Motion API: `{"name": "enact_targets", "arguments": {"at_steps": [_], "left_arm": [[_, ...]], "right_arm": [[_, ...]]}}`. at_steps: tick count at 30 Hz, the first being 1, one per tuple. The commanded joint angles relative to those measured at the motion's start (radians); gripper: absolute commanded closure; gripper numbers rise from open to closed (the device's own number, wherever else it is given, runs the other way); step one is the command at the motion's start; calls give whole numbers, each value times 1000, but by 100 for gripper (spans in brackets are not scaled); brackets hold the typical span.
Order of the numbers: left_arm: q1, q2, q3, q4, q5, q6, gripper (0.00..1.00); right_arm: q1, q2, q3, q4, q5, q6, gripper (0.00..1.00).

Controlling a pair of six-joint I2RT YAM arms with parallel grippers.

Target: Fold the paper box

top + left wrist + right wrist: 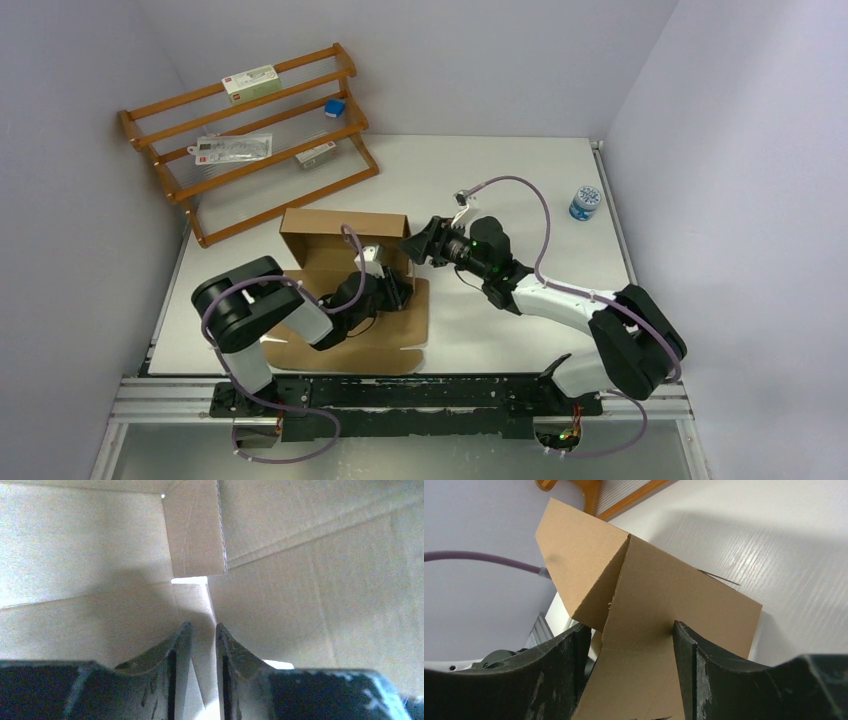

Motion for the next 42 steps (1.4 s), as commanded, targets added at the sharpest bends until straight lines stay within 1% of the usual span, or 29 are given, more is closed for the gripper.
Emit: {"name": "enact_targets", "arguments": {"at_steps": [1, 5, 9, 11, 13, 14, 15, 16, 20, 28, 30, 33, 35, 38, 40, 42], "left_arm": [[-11, -41, -63, 31, -12, 33, 67], [-11, -99, -110, 27, -20, 41, 60], [-11, -172, -158, 12, -22, 69, 50], [-10, -216, -176, -19, -33, 77, 47], [-11, -258, -185, -62, -57, 81, 45], [-12, -275, -186, -87, -67, 81, 44], [-12, -291, -186, -108, -73, 80, 44], [-12, -304, -186, -125, -77, 82, 44], [-11, -316, -187, -139, -90, 87, 45], [8, -349, -183, -191, -107, 82, 47], [26, -364, -181, -219, -108, 80, 49], [58, -376, -183, -237, -97, 74, 51], [76, -376, -179, -251, -90, 70, 52], [83, -365, -172, -255, -82, 70, 53], [88, -353, -166, -260, -74, 67, 53], [92, -344, -165, -260, -66, 65, 54]], "right_arm": [[-9, 33, -4, 75, -50, -4, 35], [-10, 46, 4, 76, -62, -1, 34], [-9, 48, 8, 66, -64, -2, 34], [-9, 48, 12, 57, -75, 3, 34], [-10, 45, 20, 49, -93, 3, 31], [-10, 41, 17, 54, -106, 0, 8], [-9, 35, 15, 66, -124, -7, 1], [-9, 30, 9, 84, -143, -19, 0], [-10, -20, -2, 97, -160, -75, 0], [-35, -149, 39, -110, -81, -280, 0], [-54, -186, 41, -165, -32, -317, 0], [-78, -261, 16, -237, 119, -340, 0], [-116, -306, -5, -248, 162, -355, 0], [-185, -325, 7, -322, 209, -336, 0], [-230, -319, 11, -335, 181, -338, 1], [-252, -317, -2, -314, 91, -362, 5]]}}
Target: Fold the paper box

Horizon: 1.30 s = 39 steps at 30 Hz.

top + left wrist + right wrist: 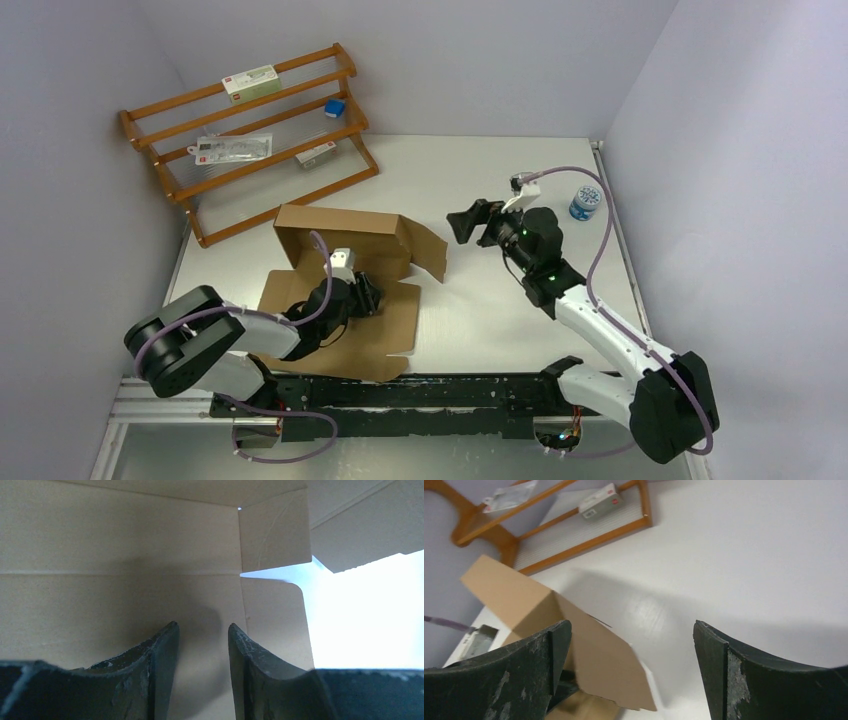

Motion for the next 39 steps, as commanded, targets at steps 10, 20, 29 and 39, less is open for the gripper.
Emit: {"name": "enact_targets", "arguments": {"at_steps": [10, 20, 29, 39], "left_arm": [[11, 36, 35, -27, 31, 3, 54], [12, 83, 46, -12, 44, -3, 55], [11, 95, 46, -7, 48, -2, 56], [11, 122, 57, 12, 63, -10, 57]], "right_arm": [[-47, -21, -145, 94, -364, -109, 21], [-46, -31, -184, 190, -452, -88, 26], [-45, 36, -178, 215, -351, -99, 36], [-29, 128, -150, 250, -442, -104, 81]]}}
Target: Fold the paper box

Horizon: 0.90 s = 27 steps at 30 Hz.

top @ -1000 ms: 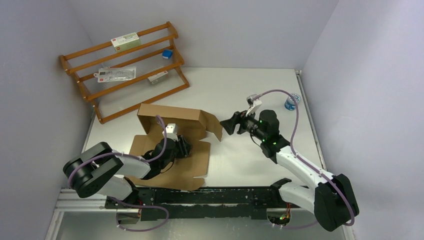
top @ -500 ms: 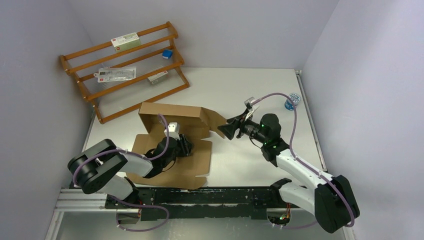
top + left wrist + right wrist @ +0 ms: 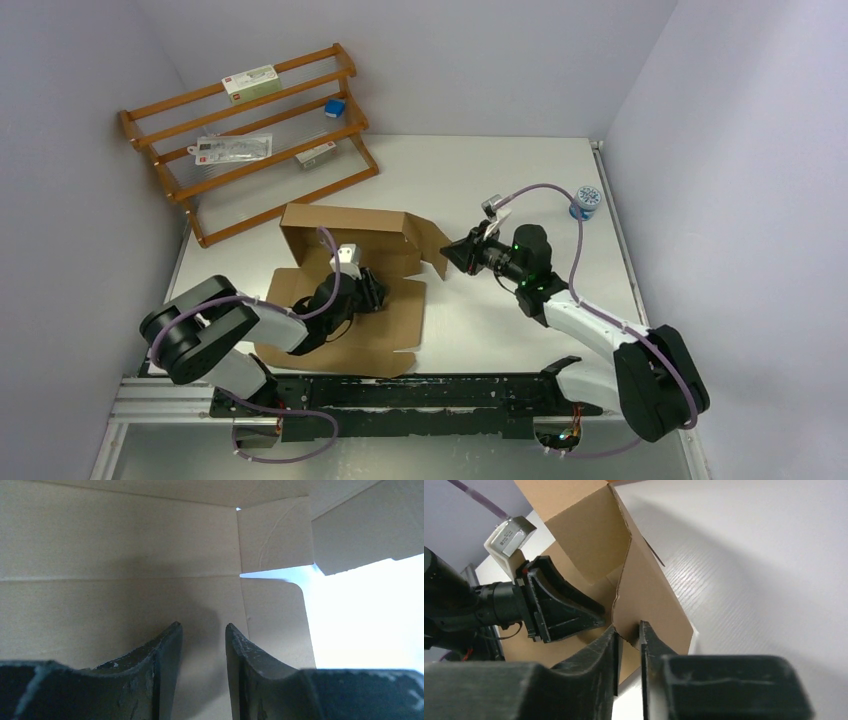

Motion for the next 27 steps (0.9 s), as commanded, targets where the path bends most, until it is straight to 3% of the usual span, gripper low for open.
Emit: {"name": "enact_targets", "arguments": {"at_steps": [1, 6, 17, 27], "left_arm": [[5, 39, 13, -23, 43, -12, 57], [5, 75, 31, -14, 49, -23, 58], [-6, 158, 67, 25, 57, -92, 60], [-39, 151, 67, 69, 55, -101, 59]], "right_arm": [[20, 24, 24, 23, -45, -4, 86], [69, -19, 26, -16, -5, 23, 100], [292, -86, 59, -144, 351, 102, 100], [392, 50, 38, -10, 513, 187, 92]]}}
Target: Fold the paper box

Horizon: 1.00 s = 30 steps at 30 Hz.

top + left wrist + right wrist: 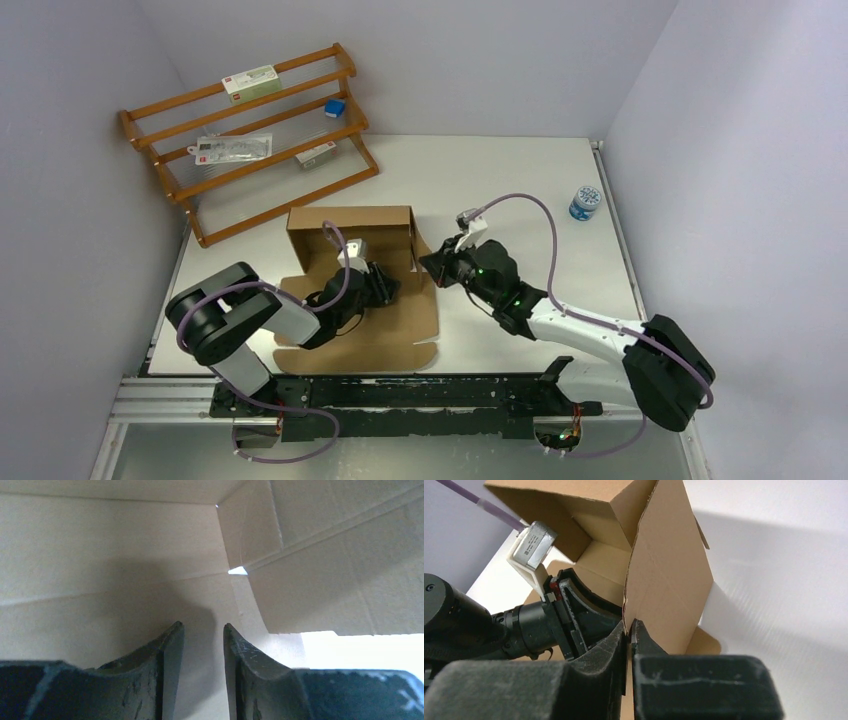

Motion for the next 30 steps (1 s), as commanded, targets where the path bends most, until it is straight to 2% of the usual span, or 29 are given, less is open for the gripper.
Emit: {"name": "enact_targets", "arguments": {"at_steps": [1, 10, 16, 30], "left_arm": [[-25, 12, -8, -22, 36, -12, 59], [-32, 12, -55, 114, 30, 58, 55], [-43, -13, -158, 338, 32, 135, 42], [-90, -37, -190, 565, 95, 303, 26]], "right_arm": [[51, 50, 13, 72, 22, 57, 91], [60, 113, 14, 183, -89, 26, 68], [60, 137, 18, 206, -82, 7, 65], [60, 196, 50, 232, -109, 17, 64]]}}
